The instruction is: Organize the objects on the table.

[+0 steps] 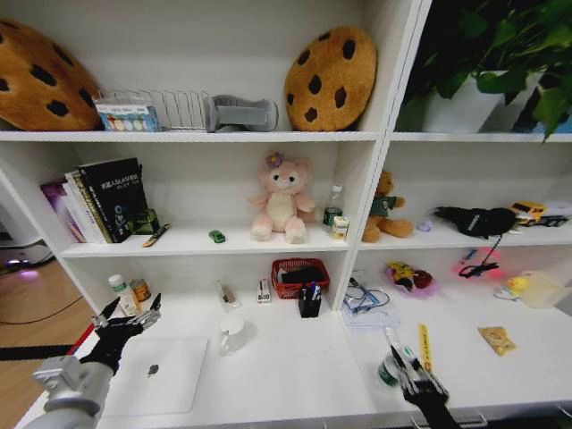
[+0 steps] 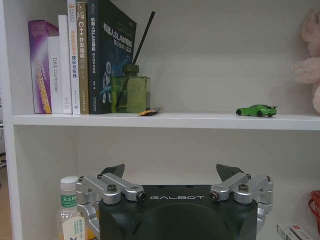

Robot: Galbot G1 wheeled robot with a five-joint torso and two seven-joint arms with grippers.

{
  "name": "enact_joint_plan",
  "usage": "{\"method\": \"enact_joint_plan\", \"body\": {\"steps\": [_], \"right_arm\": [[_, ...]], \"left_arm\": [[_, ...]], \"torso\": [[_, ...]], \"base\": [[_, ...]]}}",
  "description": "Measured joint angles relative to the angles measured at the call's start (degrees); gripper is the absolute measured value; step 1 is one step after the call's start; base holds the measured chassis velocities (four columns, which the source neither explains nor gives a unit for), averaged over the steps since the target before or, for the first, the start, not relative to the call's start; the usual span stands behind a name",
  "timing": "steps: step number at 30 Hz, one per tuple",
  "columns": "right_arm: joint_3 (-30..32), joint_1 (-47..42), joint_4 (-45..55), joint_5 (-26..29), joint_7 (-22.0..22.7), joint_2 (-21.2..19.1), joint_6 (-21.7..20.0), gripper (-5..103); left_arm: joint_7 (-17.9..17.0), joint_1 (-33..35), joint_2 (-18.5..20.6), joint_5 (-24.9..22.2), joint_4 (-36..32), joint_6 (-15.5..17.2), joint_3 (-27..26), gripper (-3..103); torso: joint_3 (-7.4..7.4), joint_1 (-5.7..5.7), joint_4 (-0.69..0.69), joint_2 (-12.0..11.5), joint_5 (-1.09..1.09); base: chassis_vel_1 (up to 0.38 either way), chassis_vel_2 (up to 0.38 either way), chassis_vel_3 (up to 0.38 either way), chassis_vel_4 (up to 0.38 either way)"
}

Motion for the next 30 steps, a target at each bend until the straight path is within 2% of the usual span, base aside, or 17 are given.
{"method": "enact_joint_plan", "body": {"steps": [2, 3, 5, 12, 15, 16, 20, 23, 25, 26, 28, 29, 30], "right_arm": [[-2.16, -6.97, -4.03, -7.29, 1.72, 2.76, 9.74, 27], [-2.16, -6.97, -4.03, -7.29, 1.72, 2.76, 9.74, 27], [-4.18, -10.11, -7.81, -12.40, 3.64, 4.78, 15.08, 27], [-5.59, -9.15, -16.32, -14.87, 5.15, 6.05, 16.68, 27], [-5.25, -6.34, -20.15, -13.78, 4.23, 5.32, 15.88, 27], [-5.11, -3.46, -23.57, -11.94, 2.86, 4.27, 13.99, 27], [-4.92, 0.52, -27.87, -9.86, 1.28, 3.37, 11.71, 27], [-5.02, 9.61, -38.35, -4.59, -1.82, 1.64, 5.15, 27], [-5.14, 14.26, -42.89, -3.26, -3.01, 1.21, 1.56, 27], [-5.14, 14.26, -42.89, -3.26, -3.01, 1.21, 1.56, 27], [-4.28, 23.10, -50.13, -5.91, -4.28, 1.10, -1.27, 27], [-4.28, 23.10, -50.13, -5.91, -4.28, 1.10, -1.27, 27], [-3.92, 29.67, -56.01, -7.76, -4.45, 0.66, -3.56, 27]], "left_arm": [[-0.01, 0.00, 0.00, 0.00, 0.00, 0.00, 0.00, 100], [-0.01, 0.00, 0.00, 0.00, 0.00, 0.00, 0.00, 100], [0.00, 0.00, 0.00, 0.00, 0.00, 0.00, 0.00, 100], [-0.01, 0.00, 0.00, 0.00, 0.00, 0.00, 0.00, 100], [-0.01, 0.00, 0.00, 0.00, 0.00, 0.00, 0.00, 100], [-0.01, 0.00, 0.00, 0.00, 0.00, 0.00, 0.00, 100], [-0.02, 0.00, -0.01, 0.00, 0.00, 0.00, 0.00, 100], [0.00, 0.00, 0.00, 0.00, 0.00, 0.00, 0.00, 100], [-0.02, 0.00, 0.00, 0.00, 0.00, 0.01, 0.00, 100], [-0.02, 0.00, 0.00, 0.00, 0.00, 0.01, 0.00, 100], [-0.02, 0.00, 0.00, 0.00, 0.00, 0.01, -0.01, 100], [-0.02, 0.00, 0.00, 0.00, 0.00, 0.01, -0.01, 100], [-0.02, 0.00, 0.00, 0.00, 0.00, 0.01, 0.00, 100]], "torso": [[0.00, 0.00, 0.00, 0.00, 0.02], [0.00, 0.00, 0.00, 0.00, 0.02], [-0.01, 0.00, 0.00, 0.00, 0.02], [0.00, 0.00, 0.00, 0.00, 0.02], [0.00, 0.00, 0.01, 0.00, 0.03], [0.00, 0.00, 0.02, 0.00, 0.02], [0.01, 0.00, 0.02, 0.00, 0.03], [0.01, 0.00, 0.01, -0.01, 0.03], [0.01, 0.01, 0.01, -0.01, 0.04], [0.01, 0.01, 0.01, -0.01, 0.04], [0.01, 0.01, 0.00, -0.01, 0.06], [0.01, 0.01, 0.00, -0.01, 0.06], [0.01, 0.02, 0.04, -0.02, 0.03]], "base": [[0.000, 0.000, 0.000, 0.000], [0.000, 0.000, 0.000, 0.000], [0.000, 0.000, 0.000, 0.000], [0.000, 0.000, 0.000, 0.000], [0.000, 0.000, 0.000, 0.000], [0.000, 0.000, 0.000, 0.000], [0.000, 0.000, 0.000, 0.000], [0.000, 0.000, 0.000, 0.000], [0.000, 0.000, 0.000, 0.000], [0.000, 0.000, 0.000, 0.000], [0.000, 0.000, 0.000, 0.000], [0.000, 0.000, 0.000, 0.000], [0.000, 0.000, 0.000, 0.000]]}}
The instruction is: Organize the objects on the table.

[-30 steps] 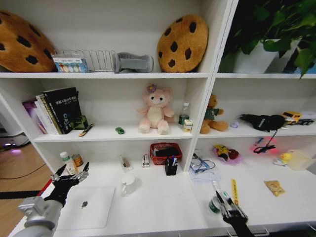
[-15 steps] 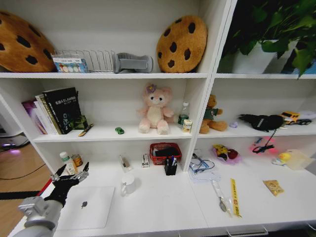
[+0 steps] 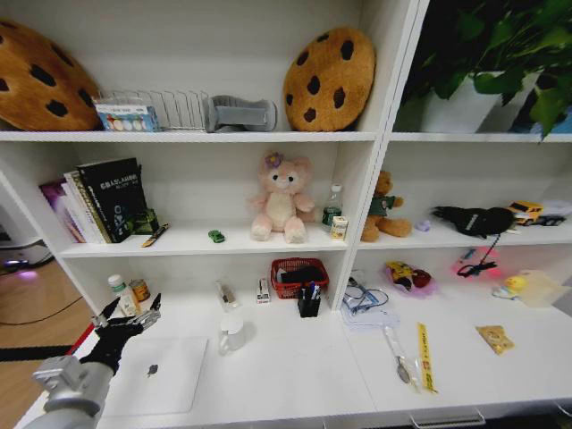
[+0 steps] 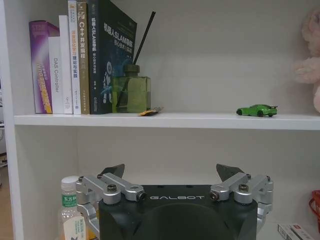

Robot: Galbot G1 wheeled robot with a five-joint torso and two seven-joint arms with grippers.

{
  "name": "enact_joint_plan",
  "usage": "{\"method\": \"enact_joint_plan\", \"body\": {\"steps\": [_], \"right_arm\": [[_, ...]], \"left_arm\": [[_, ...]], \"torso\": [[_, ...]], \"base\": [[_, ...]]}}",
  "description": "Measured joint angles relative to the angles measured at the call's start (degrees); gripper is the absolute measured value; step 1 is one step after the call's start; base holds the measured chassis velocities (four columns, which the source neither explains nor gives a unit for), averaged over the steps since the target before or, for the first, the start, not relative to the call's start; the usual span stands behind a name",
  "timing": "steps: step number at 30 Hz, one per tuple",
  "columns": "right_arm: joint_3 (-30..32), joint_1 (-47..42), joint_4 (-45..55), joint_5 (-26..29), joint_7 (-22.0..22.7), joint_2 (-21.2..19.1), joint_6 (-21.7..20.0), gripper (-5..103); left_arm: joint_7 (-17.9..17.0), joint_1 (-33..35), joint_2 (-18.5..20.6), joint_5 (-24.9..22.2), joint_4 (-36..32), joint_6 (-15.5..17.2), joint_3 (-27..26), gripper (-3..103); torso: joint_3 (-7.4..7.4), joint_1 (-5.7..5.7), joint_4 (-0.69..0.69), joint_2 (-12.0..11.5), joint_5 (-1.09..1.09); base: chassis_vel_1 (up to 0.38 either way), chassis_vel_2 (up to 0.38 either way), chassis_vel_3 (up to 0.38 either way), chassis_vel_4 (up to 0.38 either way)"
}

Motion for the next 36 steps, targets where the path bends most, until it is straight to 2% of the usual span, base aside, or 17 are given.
{"method": "enact_joint_plan", "body": {"steps": [2, 3, 7, 9, 11, 23, 24, 26, 29, 30, 32, 34, 35, 36], "right_arm": [[0.01, 1.89, -1.62, -0.21, -0.04, -0.16, -1.01, 27], [-0.08, 6.16, -5.53, -0.64, 0.10, -0.30, -1.65, 27], [-0.32, 14.33, -13.73, -3.87, 2.70, -0.01, 2.17, 27], [-0.60, 16.33, -15.42, -4.08, 3.18, -0.01, 2.48, 27], [-1.23, 20.13, -18.87, -4.15, 3.56, 0.05, 3.23, 27], [-1.85, 29.35, -30.43, -4.57, 3.89, 0.25, 7.21, 27], [-1.76, 30.21, -31.28, -5.28, 4.07, 0.34, 7.51, 29], [-1.70, 31.20, -32.72, -5.95, 4.22, 0.35, 8.03, 40], [-1.65, 31.54, -33.21, -6.02, 4.27, 0.35, 8.22, 40], [-1.65, 31.79, -33.55, -6.07, 4.46, 0.30, 8.34, 50], [-1.68, 31.39, -33.31, -6.08, 4.45, 0.24, 8.31, 61], [-1.68, 31.14, -33.04, -5.99, 4.45, 0.25, 8.25, 61], [-1.67, 30.61, -32.27, -5.62, 4.44, 0.32, 8.14, 67], [-1.67, 30.61, -32.27, -5.62, 4.44, 0.32, 8.14, 67]], "left_arm": [[0.00, 0.00, 0.00, 0.00, 0.00, 0.00, 0.00, 100], [0.01, 0.00, 0.00, 0.00, 0.00, 0.00, 0.00, 100], [0.02, 0.00, 0.00, 0.00, 0.00, 0.00, 0.00, 100], [0.02, 0.00, 0.00, 0.00, 0.00, 0.00, 0.00, 100], [0.00, 0.00, 0.00, 0.01, 0.00, 0.00, 0.00, 100], [0.01, 0.00, 0.00, 0.00, 0.00, 0.00, 0.00, 100], [0.01, 0.00, 0.00, 0.00, 0.00, 0.00, 0.00, 100], [0.01, 0.00, 0.00, 0.00, 0.00, 0.00, 0.00, 100], [0.01, 0.00, 0.00, 0.00, 0.00, 0.00, 0.00, 100], [0.01, 0.00, 0.00, 0.00, 0.00, 0.00, 0.00, 100], [0.01, 0.00, 0.00, 0.00, 0.00, 0.00, 0.00, 100], [0.01, 0.00, 0.00, 0.00, 0.00, 0.00, 0.00, 100], [0.01, 0.00, 0.00, 0.00, 0.00, 0.00, 0.00, 100], [0.01, 0.00, 0.00, 0.00, 0.00, 0.00, 0.00, 100]], "torso": [[0.00, 0.00, -0.01, 0.00, -0.01], [0.00, 0.00, -0.03, 0.00, -0.01], [0.00, 0.00, -0.04, 0.00, 0.00], [0.00, 0.00, 0.00, 0.00, 0.01], [0.00, 0.01, -0.03, 0.00, 0.00], [0.00, 0.00, -0.04, 0.00, -0.01], [0.00, 0.00, -0.02, 0.00, -0.01], [-0.01, 0.00, -0.03, 0.00, -0.01], [0.00, 0.00, -0.03, 0.00, -0.01], [-0.01, 0.00, -0.02, 0.00, -0.01], [-0.01, 0.00, -0.02, 0.00, -0.01], [-0.01, 0.00, -0.03, 0.00, -0.01], [-0.01, 0.00, -0.03, 0.00, -0.01], [-0.01, 0.00, -0.03, 0.00, -0.01]], "base": [[0.000, 0.000, 0.000, 0.000], [0.000, 0.000, 0.000, 0.000], [0.000, 0.000, 0.000, 0.000], [0.000, 0.000, 0.000, 0.000], [0.000, 0.000, 0.000, 0.000], [0.000, 0.000, 0.000, 0.000], [0.000, 0.000, 0.000, 0.000], [0.000, 0.000, 0.000, 0.000], [0.000, 0.000, 0.000, 0.000], [0.000, 0.000, 0.000, 0.000], [0.000, 0.000, 0.000, 0.000], [0.000, 0.000, 0.000, 0.000], [0.000, 0.000, 0.000, 0.000], [0.000, 0.000, 0.000, 0.000]]}}
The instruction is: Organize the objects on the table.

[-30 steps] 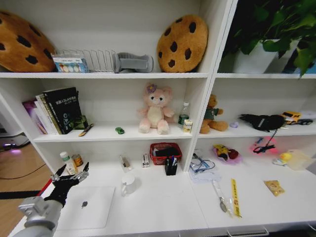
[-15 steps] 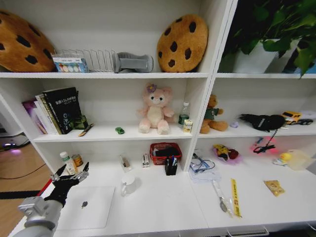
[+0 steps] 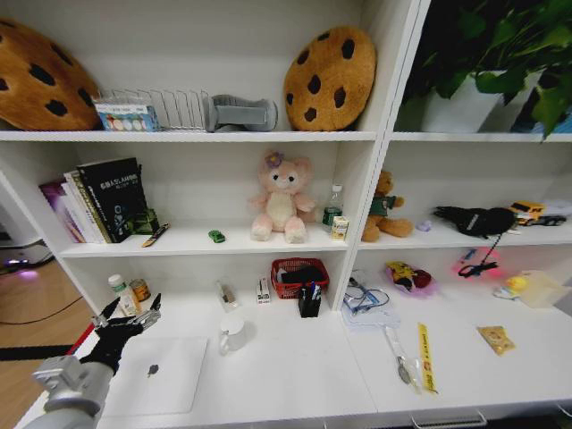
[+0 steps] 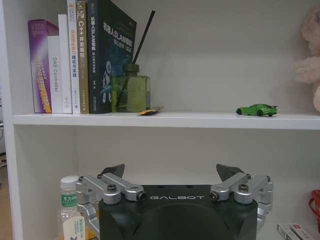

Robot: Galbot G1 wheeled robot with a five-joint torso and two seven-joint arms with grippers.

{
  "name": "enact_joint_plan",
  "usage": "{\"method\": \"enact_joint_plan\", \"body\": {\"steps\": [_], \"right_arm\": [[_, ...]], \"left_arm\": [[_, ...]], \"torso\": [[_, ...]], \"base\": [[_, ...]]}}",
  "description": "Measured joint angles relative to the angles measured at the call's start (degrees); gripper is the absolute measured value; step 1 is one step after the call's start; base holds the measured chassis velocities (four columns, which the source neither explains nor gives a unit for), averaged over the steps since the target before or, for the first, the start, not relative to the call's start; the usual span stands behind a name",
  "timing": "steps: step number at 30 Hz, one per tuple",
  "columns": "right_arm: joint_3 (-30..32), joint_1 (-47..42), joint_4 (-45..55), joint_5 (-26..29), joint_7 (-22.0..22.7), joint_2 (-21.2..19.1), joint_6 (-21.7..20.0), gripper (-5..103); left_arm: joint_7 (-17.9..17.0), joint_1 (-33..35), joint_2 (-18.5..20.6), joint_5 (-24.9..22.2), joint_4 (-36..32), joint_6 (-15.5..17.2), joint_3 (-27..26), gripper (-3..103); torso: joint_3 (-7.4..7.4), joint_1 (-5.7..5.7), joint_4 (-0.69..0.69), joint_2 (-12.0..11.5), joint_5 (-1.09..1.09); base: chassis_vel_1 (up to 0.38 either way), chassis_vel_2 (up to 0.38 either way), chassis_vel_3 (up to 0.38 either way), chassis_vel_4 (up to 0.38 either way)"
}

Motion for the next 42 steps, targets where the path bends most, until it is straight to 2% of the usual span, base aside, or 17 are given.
{"method": "enact_joint_plan", "body": {"steps": [1, 5, 7, 8, 13, 15, 19, 21, 25, 28, 29, 31, 32, 33, 35, 38, 42], "right_arm": [[0.09, -1.30, 1.94, 0.47, -0.12, 0.08, -0.26, 78], [0.97, -7.39, 11.51, 2.11, -1.84, 0.12, -1.66, 89], [1.37, -19.47, 25.69, 6.76, -3.54, -0.50, -3.21, 97], [1.37, -19.47, 25.69, 6.76, -3.54, -0.50, -3.21, 97], [4.05, -33.48, 40.45, 7.33, -4.86, -0.94, 2.28, 100], [8.37, -42.52, 50.33, 9.69, -4.67, -1.18, 5.33, 100], [14.63, -47.82, 60.62, 9.99, -4.54, -0.79, 8.67, 100], [17.84, -49.89, 67.61, 12.51, -4.15, -0.78, 8.16, 100], [20.51, -50.33, 74.65, 17.13, -3.98, -0.88, 4.59, 100], [23.54, -49.20, 81.71, 22.80, -3.83, -1.48, -1.56, 100], [23.54, -49.20, 81.71, 22.80, -3.83, -1.48, -1.56, 100], [26.72, -45.81, 87.28, 28.41, -3.71, -3.13, -10.06, 100], [26.72, -45.81, 87.28, 28.41, -3.71, -3.13, -10.06, 100], [28.43, -42.17, 89.51, 32.63, -3.29, -5.81, -16.84, 100], [30.11, -38.26, 90.85, 40.24, -2.72, -12.19, -24.71, 100], [30.04, -36.65, 91.00, 42.79, -2.44, -14.25, -26.64, 100], [29.38, -36.40, 90.72, 42.97, -2.38, -14.27, -26.75, 100]], "left_arm": [[0.00, 0.00, 0.00, 0.00, 0.00, 0.00, 0.00, 100], [0.00, 0.00, 0.00, 0.00, 0.00, 0.00, 0.00, 100], [-0.02, 0.00, 0.00, 0.01, 0.00, 0.00, -0.01, 100], [-0.02, 0.00, 0.00, 0.01, 0.00, 0.00, -0.01, 100], [0.01, -0.01, 0.00, 0.00, 0.00, 0.00, 0.00, 100], [-0.01, 0.00, 0.00, 0.00, 0.00, 0.00, 0.00, 100], [-0.01, 0.00, 0.00, 0.00, 0.00, 0.00, 0.00, 100], [-0.01, 0.00, 0.00, 0.00, 0.00, 0.00, 0.00, 100], [0.00, 0.00, 0.00, 0.00, 0.00, 0.00, 0.00, 100], [-0.01, 0.00, 0.00, 0.00, 0.00, 0.00, 0.00, 100], [-0.01, 0.00, 0.00, 0.00, 0.00, 0.00, 0.00, 100], [-0.01, 0.00, 0.00, 0.00, 0.00, 0.00, 0.00, 100], [-0.01, 0.00, 0.00, 0.00, 0.00, 0.00, 0.00, 100], [-0.01, 0.00, 0.01, 0.00, 0.00, 0.00, 0.00, 100], [-0.01, 0.00, 0.00, 0.01, 0.00, 0.00, 0.00, 100], [-0.01, 0.00, 0.00, 0.00, 0.00, 0.00, 0.00, 100], [-0.01, 0.00, 0.00, 0.00, 0.00, 0.00, 0.00, 100]], "torso": [[0.00, 0.00, 0.01, 0.00, 0.01], [0.00, 0.00, 0.00, 0.00, 0.02], [0.00, 0.00, 0.01, 0.01, 0.00], [0.00, 0.00, 0.01, 0.01, 0.00], [-0.01, -0.02, -0.02, 0.01, -0.01], [-0.01, -0.02, -0.02, 0.02, -0.03], [-0.01, -0.02, -0.02, 0.01, 0.03], [0.00, -0.02, 0.01, 0.01, -0.04], [0.00, -0.02, -0.01, 0.01, 0.03], [0.00, -0.02, 0.00, 0.01, -0.02], [0.00, -0.02, 0.00, 0.01, -0.02], [0.00, -0.01, 0.02, 0.01, 0.00], [0.00, -0.01, 0.02, 0.01, 0.00], [0.00, 0.00, 0.01, 0.01, 0.02], [0.01, 0.01, 0.03, 0.00, -0.01], [0.01, 0.01, 0.01, 0.00, 0.00], [0.00, 0.01, 0.00, 0.00, -0.01]], "base": [[0.000, 0.000, 0.000, 0.000], [0.000, 0.000, 0.000, 0.000], [0.000, 0.000, 0.000, 0.000], [0.000, 0.000, 0.000, 0.000], [0.000, 0.000, 0.000, 0.000], [0.000, 0.000, 0.000, 0.000], [0.000, 0.000, 0.000, 0.000], [0.000, 0.000, 0.000, 0.000], [0.000, 0.000, 0.000, 0.000], [0.000, 0.000, 0.000, 0.000], [0.000, 0.000, 0.000, 0.000], [0.000, 0.000, 0.000, 0.000], [0.000, 0.000, 0.000, 0.000], [0.000, 0.000, 0.000, 0.000], [0.000, 0.000, 0.000, 0.000], [0.000, 0.000, 0.000, 0.000], [-0.046, -0.059, 0.055, 0.065]]}}
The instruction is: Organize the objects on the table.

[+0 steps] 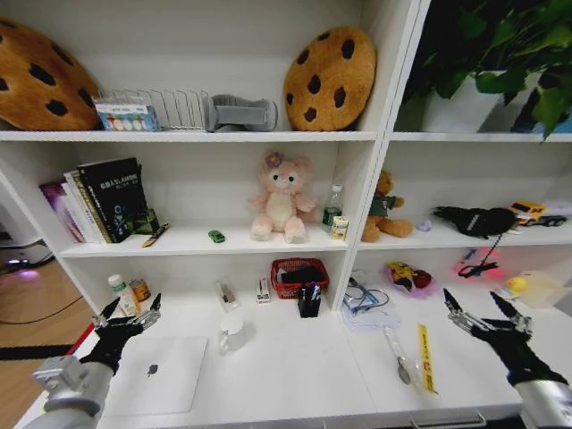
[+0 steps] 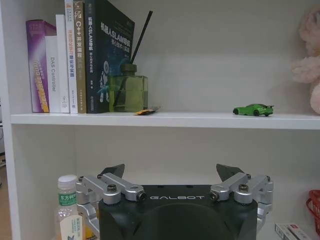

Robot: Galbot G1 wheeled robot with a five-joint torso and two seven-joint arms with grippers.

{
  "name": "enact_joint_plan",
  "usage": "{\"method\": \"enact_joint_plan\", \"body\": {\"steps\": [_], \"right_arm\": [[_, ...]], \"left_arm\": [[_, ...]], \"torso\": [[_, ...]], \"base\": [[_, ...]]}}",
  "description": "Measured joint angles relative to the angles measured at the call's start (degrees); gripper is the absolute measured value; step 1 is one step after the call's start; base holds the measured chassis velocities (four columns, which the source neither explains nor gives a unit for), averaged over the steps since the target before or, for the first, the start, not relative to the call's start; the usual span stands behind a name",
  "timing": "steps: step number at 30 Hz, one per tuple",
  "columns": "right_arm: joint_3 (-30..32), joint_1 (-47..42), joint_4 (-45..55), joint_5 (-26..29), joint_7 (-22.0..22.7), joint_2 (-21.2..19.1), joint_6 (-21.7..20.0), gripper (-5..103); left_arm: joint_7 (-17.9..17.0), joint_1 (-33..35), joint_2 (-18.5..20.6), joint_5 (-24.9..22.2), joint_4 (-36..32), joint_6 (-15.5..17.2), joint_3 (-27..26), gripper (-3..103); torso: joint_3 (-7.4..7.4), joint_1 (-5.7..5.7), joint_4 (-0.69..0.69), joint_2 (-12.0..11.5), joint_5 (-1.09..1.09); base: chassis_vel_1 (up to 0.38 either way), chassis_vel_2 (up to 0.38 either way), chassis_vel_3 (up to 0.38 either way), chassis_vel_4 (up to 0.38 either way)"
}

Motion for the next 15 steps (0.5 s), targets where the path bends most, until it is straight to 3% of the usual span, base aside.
{"method": "enact_joint_plan", "body": {"steps": [6, 15], "right_arm": [[-2.12, 0.52, -1.15, -0.96, 0.01, 1.21, 0.32, 100], [-4.85, 1.79, -2.59, -2.86, -0.23, 1.68, 1.01, 100]], "left_arm": [[0.01, 0.00, 0.00, 0.00, 0.00, 0.00, 0.00, 100], [0.01, 0.00, 0.00, 0.00, 0.00, 0.00, 0.01, 100]], "torso": [[0.00, 0.00, -0.01, 0.00, 0.01], [0.00, -0.01, 0.00, 0.00, 0.00]], "base": [[-0.148, -0.165, 0.131, 0.151], [-0.243, -0.245, 0.236, 0.239]]}}
